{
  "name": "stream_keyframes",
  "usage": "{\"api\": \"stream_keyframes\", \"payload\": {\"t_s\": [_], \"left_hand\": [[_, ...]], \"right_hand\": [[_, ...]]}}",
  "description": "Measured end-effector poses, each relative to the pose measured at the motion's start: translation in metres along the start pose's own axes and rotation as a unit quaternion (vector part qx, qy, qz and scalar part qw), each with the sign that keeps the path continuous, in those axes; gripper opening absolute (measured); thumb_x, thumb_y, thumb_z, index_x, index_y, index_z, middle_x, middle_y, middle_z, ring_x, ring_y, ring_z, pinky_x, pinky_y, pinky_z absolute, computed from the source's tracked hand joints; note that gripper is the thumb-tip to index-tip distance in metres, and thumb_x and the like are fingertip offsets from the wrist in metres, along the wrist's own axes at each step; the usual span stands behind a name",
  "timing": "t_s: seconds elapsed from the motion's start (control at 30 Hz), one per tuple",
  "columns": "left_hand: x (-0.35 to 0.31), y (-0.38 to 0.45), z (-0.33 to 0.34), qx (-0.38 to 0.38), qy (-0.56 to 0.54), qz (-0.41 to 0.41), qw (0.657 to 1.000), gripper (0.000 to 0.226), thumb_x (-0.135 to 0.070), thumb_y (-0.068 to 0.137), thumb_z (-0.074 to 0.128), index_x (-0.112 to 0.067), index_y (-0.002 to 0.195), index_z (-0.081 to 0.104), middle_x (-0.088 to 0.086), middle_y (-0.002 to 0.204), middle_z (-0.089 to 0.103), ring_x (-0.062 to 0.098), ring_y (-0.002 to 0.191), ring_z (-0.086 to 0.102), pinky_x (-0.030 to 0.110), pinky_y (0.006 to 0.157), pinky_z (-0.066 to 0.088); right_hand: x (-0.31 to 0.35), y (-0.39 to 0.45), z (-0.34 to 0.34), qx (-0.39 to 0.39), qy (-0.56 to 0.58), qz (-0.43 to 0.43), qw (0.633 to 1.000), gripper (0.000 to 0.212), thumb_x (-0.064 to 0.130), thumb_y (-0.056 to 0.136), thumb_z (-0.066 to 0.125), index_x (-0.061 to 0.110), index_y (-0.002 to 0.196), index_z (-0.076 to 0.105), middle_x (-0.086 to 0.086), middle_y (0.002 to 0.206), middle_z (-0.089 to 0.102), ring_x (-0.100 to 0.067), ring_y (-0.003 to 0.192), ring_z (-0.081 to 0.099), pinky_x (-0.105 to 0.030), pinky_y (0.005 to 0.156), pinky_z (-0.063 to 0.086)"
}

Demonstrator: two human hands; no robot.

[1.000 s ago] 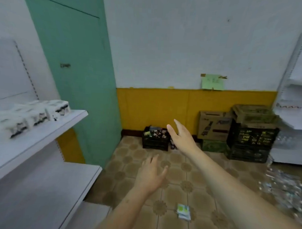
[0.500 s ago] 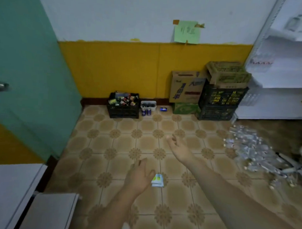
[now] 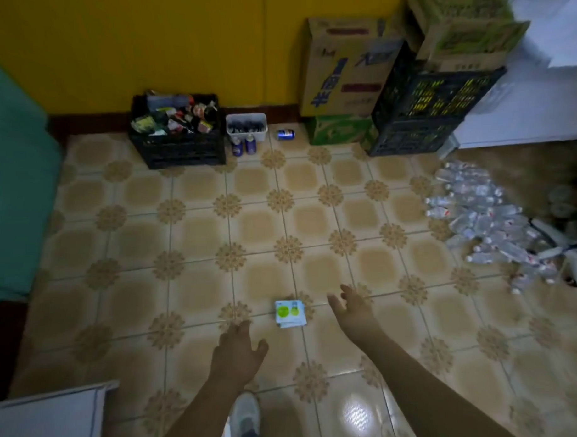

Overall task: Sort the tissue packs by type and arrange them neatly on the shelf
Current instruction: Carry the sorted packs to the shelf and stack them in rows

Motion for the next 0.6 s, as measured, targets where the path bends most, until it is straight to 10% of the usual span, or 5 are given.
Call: {"api": "stream_keyframes", "payload": {"t_s": [0.6], "left_hand": [[0.104, 0.425, 0.405, 0.024, -0.34, -0.175, 0.924, 0.054, -0.043, 0.103, 0.042, -0.009, 0.144, 0.044, 0.011, 0.145, 0.048, 0.029, 0.134, 0.046, 0.035, 0.108, 0.037]], "right_hand": [[-0.273, 0.421, 0.368, 0.098, 0.092, 0.07, 0.988, 0.079, 0.062, 0.086, 0.059, 0.018, 0.147, 0.036, -0.01, 0.134, 0.055, -0.028, 0.122, 0.055, -0.039, 0.104, 0.043]]}}
Point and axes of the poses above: each hand's wrist, its own y-axis towards the middle knuckle, its own z-axis out of the palm, x = y × z, the point moved 5 cm from there along y, towards the middle knuckle
